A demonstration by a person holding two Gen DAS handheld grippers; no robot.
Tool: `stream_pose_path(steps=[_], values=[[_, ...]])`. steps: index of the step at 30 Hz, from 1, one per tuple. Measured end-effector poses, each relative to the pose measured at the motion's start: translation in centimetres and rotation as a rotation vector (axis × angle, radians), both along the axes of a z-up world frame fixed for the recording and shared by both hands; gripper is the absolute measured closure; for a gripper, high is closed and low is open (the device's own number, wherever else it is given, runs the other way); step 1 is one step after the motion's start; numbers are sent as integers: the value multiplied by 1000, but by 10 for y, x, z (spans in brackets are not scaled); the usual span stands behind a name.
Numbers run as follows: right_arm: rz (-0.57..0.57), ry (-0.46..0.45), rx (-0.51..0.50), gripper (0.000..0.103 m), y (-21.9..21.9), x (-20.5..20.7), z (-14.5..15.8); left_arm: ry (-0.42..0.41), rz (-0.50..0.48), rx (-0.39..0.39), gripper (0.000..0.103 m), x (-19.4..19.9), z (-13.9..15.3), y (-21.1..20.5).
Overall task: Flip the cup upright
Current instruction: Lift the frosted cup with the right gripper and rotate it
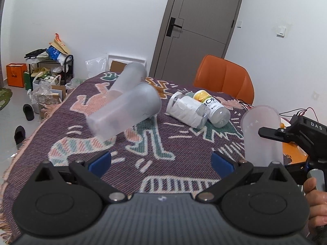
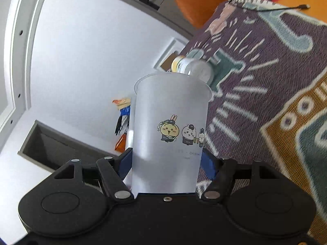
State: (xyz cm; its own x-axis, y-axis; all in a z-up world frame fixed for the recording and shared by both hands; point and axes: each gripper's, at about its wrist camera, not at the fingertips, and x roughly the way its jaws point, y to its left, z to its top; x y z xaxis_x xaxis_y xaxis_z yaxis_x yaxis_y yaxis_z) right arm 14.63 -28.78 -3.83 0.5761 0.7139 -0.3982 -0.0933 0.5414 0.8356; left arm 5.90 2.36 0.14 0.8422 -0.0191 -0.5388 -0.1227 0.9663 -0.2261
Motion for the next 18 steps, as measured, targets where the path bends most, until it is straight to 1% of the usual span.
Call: stream_pose_path(steps=[3,8,14,16,17,18], values=[[40,8,-11,36,13,-5,-3,5,8,0,0,-10,-2,6],[111,18,-56,36,35,-14,-10,12,29,-14,0,-21,-8,17],[142,58,-111,36,51,-21,-21,31,54,-39,0,-30,-18,28],[149,73,-127,34,55,-20,-24,36,58,-44,0,-30,-20,31],[155,81,-131,30,56,-17,-27,38,58,-45,0,-31,-21,32],[161,88,-143,28,57,-16,-29,40,59,-45,0,-31,-21,32]])
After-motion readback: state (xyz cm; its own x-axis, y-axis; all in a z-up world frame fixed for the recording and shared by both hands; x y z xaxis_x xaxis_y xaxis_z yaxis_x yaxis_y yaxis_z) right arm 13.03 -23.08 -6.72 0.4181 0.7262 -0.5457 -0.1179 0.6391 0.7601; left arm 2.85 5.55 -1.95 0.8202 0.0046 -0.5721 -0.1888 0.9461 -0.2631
